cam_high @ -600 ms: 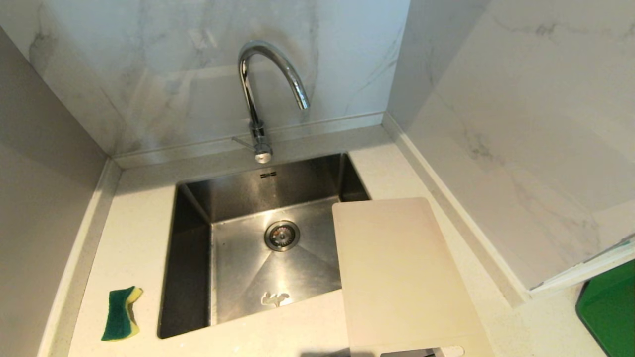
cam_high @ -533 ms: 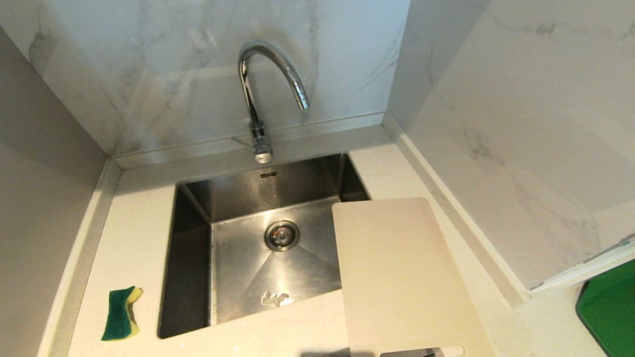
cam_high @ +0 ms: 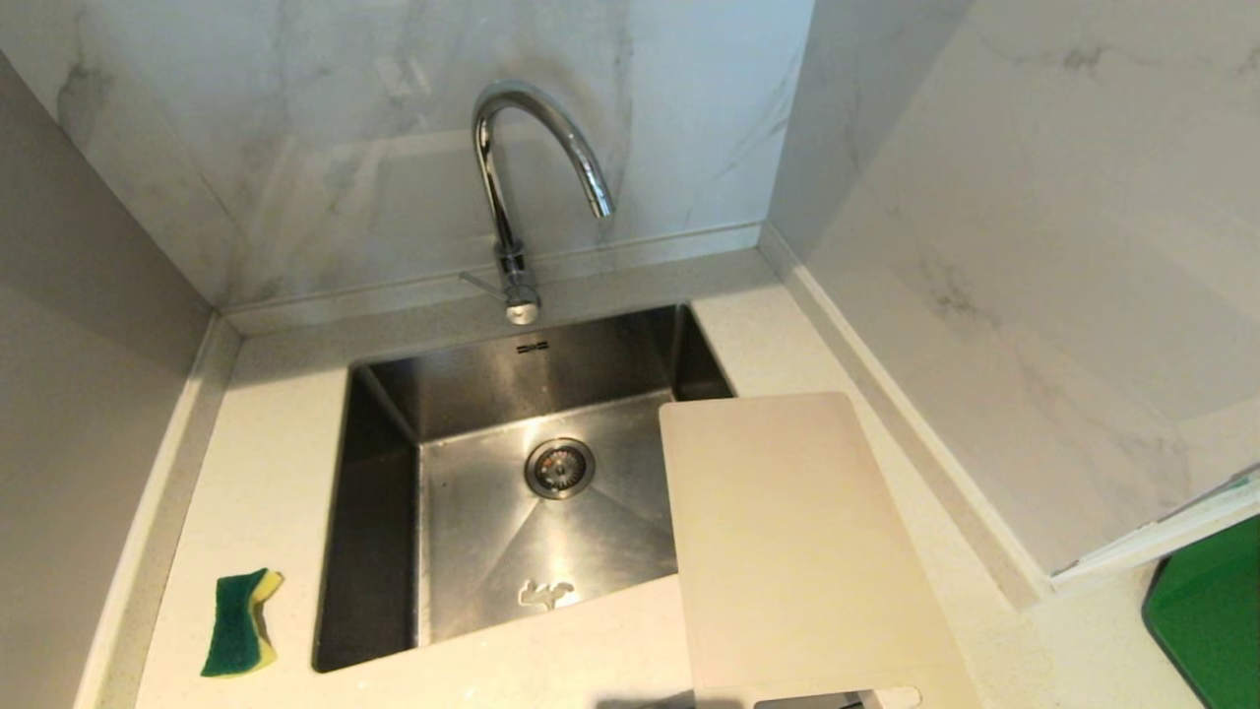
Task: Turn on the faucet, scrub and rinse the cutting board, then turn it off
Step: Turn on the tap
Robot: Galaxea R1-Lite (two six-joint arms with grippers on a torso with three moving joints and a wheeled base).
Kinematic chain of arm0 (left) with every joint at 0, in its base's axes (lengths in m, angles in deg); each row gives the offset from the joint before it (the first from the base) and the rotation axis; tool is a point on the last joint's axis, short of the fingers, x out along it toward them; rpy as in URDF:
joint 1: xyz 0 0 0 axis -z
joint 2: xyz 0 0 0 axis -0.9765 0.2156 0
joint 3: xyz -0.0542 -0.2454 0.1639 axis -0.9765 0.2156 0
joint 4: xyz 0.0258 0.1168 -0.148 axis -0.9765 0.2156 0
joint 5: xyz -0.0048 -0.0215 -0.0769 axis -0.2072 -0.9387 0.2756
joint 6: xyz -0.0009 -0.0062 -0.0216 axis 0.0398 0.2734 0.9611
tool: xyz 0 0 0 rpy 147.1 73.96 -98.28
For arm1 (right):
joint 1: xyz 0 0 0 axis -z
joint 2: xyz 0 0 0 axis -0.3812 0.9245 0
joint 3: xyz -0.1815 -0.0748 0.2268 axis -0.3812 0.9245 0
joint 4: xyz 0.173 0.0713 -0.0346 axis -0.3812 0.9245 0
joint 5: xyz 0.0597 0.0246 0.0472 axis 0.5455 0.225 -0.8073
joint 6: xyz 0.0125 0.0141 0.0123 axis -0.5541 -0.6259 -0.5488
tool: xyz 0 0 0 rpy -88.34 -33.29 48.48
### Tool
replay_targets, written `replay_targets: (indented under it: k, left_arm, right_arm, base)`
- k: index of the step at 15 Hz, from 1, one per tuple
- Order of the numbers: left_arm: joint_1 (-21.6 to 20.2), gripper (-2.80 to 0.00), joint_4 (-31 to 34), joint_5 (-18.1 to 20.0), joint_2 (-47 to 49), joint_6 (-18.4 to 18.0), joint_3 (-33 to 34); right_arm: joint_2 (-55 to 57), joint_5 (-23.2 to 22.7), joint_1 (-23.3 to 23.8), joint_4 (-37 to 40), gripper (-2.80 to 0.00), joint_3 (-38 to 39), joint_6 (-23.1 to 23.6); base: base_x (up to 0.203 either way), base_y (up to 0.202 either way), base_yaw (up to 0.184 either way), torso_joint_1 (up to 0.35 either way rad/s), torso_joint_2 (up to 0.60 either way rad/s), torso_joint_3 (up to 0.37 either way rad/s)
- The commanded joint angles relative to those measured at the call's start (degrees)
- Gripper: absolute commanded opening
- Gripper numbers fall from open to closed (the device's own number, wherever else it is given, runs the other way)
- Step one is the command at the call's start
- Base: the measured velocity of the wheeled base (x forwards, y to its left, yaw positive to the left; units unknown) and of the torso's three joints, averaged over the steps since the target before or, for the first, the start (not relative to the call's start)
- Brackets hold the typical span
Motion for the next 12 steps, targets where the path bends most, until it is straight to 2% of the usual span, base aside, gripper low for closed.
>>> replay_targets:
  k: [1, 12]
  left_arm:
    - [0.30, -2.80, 1.72, -0.59, 8.59, -0.22, -7.87]
    - [-0.01, -2.80, 2.43, -1.31, 34.51, -3.53, -39.90]
  right_arm:
    - [0.06, 0.02, -0.01, -0.02, -2.80, 0.00, -0.01]
    - [0.06, 0.01, -0.01, -0.02, -2.80, 0.00, -0.01]
  base:
    - [0.000, 0.000, 0.000, 0.000, 0.00, 0.000]
    - [0.000, 0.000, 0.000, 0.000, 0.00, 0.000]
